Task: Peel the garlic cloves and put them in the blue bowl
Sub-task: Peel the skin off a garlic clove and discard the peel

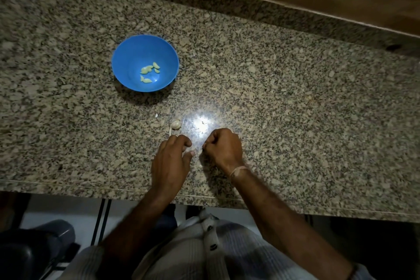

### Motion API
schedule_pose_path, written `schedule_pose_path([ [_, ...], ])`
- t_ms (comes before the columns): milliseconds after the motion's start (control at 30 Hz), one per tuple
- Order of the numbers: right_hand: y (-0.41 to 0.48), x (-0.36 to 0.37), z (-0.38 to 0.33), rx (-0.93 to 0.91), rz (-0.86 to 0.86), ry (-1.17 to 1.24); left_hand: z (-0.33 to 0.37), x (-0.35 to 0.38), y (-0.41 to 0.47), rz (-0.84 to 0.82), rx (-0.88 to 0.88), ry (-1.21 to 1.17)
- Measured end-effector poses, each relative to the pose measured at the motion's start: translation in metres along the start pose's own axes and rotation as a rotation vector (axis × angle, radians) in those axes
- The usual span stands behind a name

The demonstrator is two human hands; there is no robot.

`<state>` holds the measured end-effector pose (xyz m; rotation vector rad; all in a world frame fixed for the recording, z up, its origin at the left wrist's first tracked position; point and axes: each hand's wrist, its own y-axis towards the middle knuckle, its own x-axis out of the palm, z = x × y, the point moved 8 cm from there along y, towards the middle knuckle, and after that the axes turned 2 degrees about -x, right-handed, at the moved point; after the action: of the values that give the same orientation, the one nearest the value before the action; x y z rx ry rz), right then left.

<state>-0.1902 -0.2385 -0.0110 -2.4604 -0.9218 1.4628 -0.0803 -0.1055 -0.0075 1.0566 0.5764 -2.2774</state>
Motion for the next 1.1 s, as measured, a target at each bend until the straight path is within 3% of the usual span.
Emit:
schedule_pose_path([
  [67, -0.001, -0.002, 0.001, -0.017, 0.014, 0.045, 0.0, 0.0, 0.002, -0.001, -0.073, -0.082],
  [200, -0.021, 0.013, 0.013, 0.231, -0.338, 0.897, -0.005, 0.009, 0.002, -0.1, -0.314, -0.548],
  [267, -0.037, 0.019, 0.011, 0.294, -0.408, 1.035, -0.002, 0.009, -0.003, -0.103, -0.321, -0.66],
  [367, -0.051, 0.025, 0.014, 0.334, -0.374, 1.123, 0.003, 0.006, -0.014, -0.094, -0.288, -0.688],
  [567, -0.066, 0.029, 0.009, 0.176, -0.419, 1.05, 0.013, -0.004, -0.027, -0.009, -0.248, -0.559],
  [700, -0.065, 0.009, 0.004, -0.133, -0.215, 0.711, 0.025, -0.004, -0.03, -0.067, -0.174, -0.393],
  [767, -0.065, -0.006, -0.002, -0.31, -0.053, 0.506, 0.024, 0.004, -0.032, -0.172, -0.27, -0.565],
  [867, -0.07, -0.019, -0.015, -0.533, 0.135, 0.237, 0.021, 0.023, -0.04, -0.39, -0.549, -0.887],
  [933, -0.07, -0.02, -0.015, -0.54, 0.13, 0.231, 0.027, 0.019, -0.04, -0.358, -0.502, -0.893],
  [1033, -0.062, -0.001, -0.002, -0.191, -0.172, 0.683, 0.04, -0.01, -0.035, -0.065, -0.164, -0.492],
  [1067, -0.064, 0.003, -0.001, -0.108, -0.221, 0.778, 0.04, -0.011, -0.035, -0.021, -0.131, -0.44],
  [1100, -0.065, 0.0, -0.005, -0.164, -0.188, 0.709, 0.039, -0.009, -0.036, -0.04, -0.169, -0.485],
])
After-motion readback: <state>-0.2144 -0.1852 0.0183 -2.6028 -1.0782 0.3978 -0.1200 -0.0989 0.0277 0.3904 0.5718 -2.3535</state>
